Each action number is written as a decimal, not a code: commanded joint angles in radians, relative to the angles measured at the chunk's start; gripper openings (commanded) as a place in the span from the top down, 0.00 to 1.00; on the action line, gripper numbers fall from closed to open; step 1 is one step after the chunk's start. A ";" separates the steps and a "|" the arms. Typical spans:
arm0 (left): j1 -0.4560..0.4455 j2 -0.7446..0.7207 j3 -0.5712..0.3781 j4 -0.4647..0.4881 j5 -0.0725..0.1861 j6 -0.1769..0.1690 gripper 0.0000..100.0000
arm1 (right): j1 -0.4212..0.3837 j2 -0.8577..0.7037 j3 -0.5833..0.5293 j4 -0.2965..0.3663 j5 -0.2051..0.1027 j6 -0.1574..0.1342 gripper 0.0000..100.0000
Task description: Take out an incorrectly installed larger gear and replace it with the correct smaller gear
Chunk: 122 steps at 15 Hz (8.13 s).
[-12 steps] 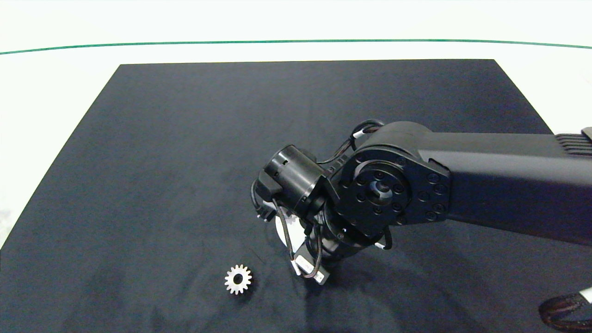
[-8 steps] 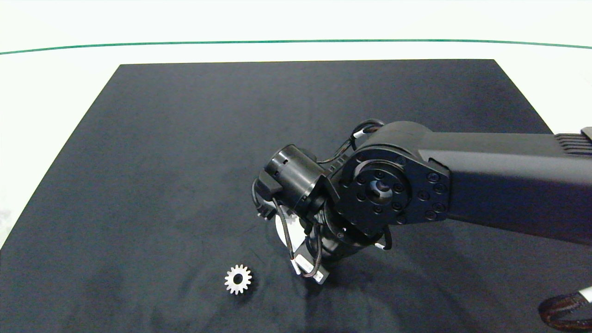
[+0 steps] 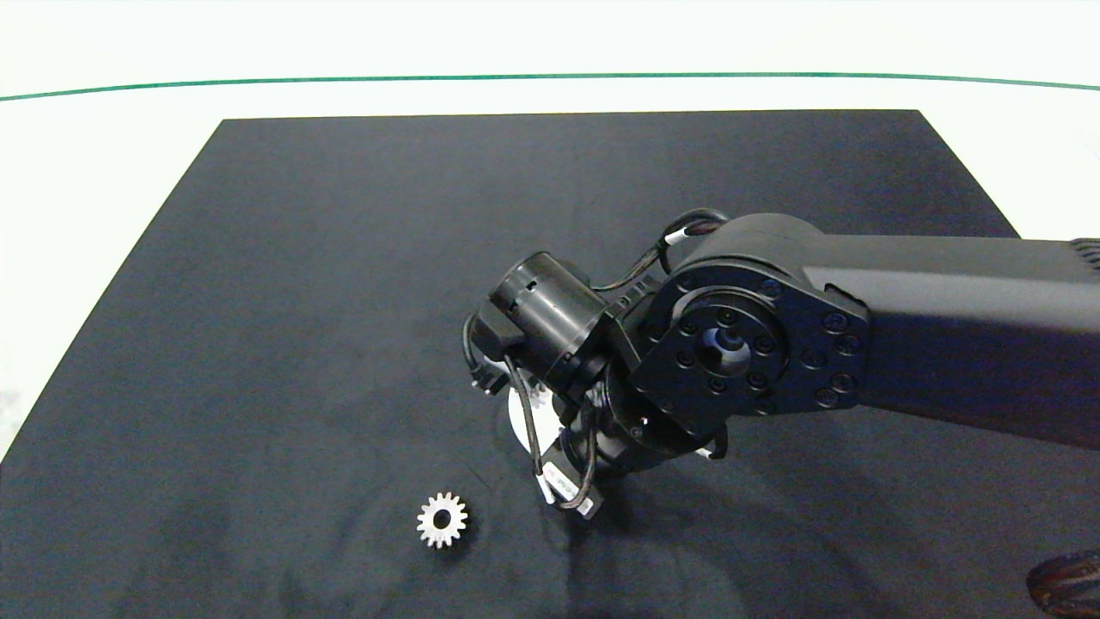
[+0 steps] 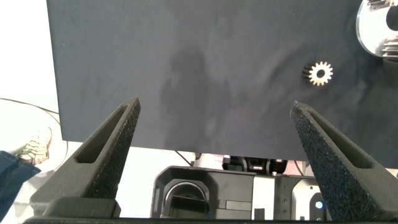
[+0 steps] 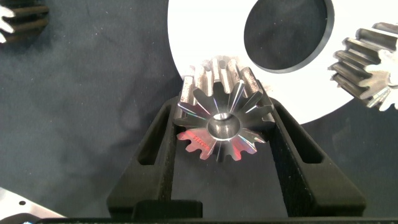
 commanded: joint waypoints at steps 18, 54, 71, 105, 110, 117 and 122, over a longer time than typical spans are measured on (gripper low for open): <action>-0.001 -0.003 0.001 0.008 -0.002 -0.003 0.00 | -0.108 -0.463 0.856 -0.374 -0.003 0.016 0.84; -0.439 0.324 0.287 -0.354 0.124 -0.359 0.00 | -0.451 -0.646 0.456 0.037 -0.049 0.297 0.00; -0.790 0.616 0.356 -0.535 0.391 -0.544 0.00 | -0.452 -0.750 0.463 0.054 0.024 0.301 0.00; -0.827 0.758 0.354 -0.625 0.383 -0.671 0.31 | -0.449 -0.768 0.483 0.053 0.024 0.298 0.00; -0.825 0.758 0.353 -0.627 0.383 -0.671 0.41 | -0.449 -0.768 0.491 0.051 0.024 0.297 0.00; -0.825 0.769 0.350 -0.627 0.383 -0.682 0.48 | -0.449 -0.768 0.491 0.051 0.023 0.297 0.00; -0.828 0.769 0.354 -0.625 0.383 -0.685 0.53 | -0.449 -0.765 0.492 0.051 0.023 0.297 0.00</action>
